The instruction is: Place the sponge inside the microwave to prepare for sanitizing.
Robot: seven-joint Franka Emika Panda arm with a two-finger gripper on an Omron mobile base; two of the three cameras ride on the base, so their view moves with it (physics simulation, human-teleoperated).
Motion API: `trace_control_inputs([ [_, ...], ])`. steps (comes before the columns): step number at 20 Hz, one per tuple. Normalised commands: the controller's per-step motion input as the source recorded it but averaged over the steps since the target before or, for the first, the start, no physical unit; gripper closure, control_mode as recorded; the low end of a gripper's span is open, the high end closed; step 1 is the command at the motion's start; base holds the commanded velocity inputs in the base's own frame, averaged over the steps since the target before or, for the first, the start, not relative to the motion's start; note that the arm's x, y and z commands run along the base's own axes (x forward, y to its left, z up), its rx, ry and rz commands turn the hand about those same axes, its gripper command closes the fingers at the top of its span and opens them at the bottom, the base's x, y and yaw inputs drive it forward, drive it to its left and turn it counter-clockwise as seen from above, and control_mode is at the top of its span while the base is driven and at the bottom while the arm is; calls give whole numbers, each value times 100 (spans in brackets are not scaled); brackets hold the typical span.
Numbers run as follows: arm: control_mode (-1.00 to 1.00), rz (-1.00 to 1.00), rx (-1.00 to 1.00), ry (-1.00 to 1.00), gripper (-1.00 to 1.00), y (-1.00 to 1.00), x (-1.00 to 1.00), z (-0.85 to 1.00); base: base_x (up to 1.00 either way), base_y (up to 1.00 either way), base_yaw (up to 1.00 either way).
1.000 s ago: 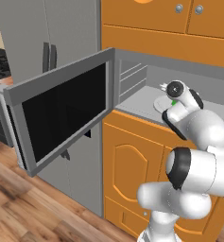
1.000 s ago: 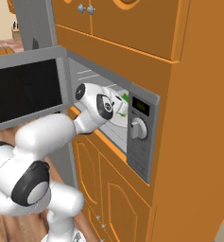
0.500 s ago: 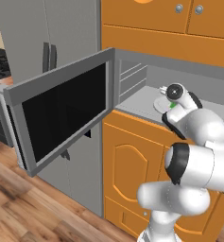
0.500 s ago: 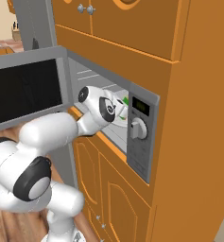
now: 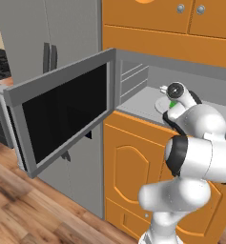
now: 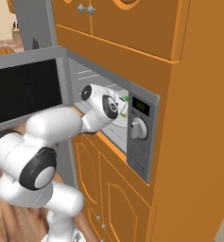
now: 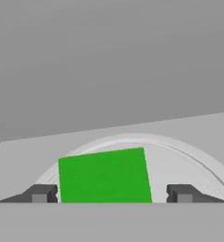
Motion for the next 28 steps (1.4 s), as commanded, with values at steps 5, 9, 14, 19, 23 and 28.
trace_control_inputs([
  [5, -100, 5, 0, 0, -100, -5, 19, 0, 0, 0, 0],
  [9, -100, 3, 0, 0, -100, -1, 9, 0, 0, 0, 0],
  [14, -100, 0, 0, 0, -100, 5, 0, 0, 0, 0, 0],
  [19, -100, 0, -11, -2, -100, 32, -25, 26, 0, 0, 0],
  [23, -100, 0, -20, -1, -100, 38, -32, 45, 0, 0, 0],
  [28, -100, 0, -10, 0, -100, 23, -30, 13, 0, 0, 0],
])
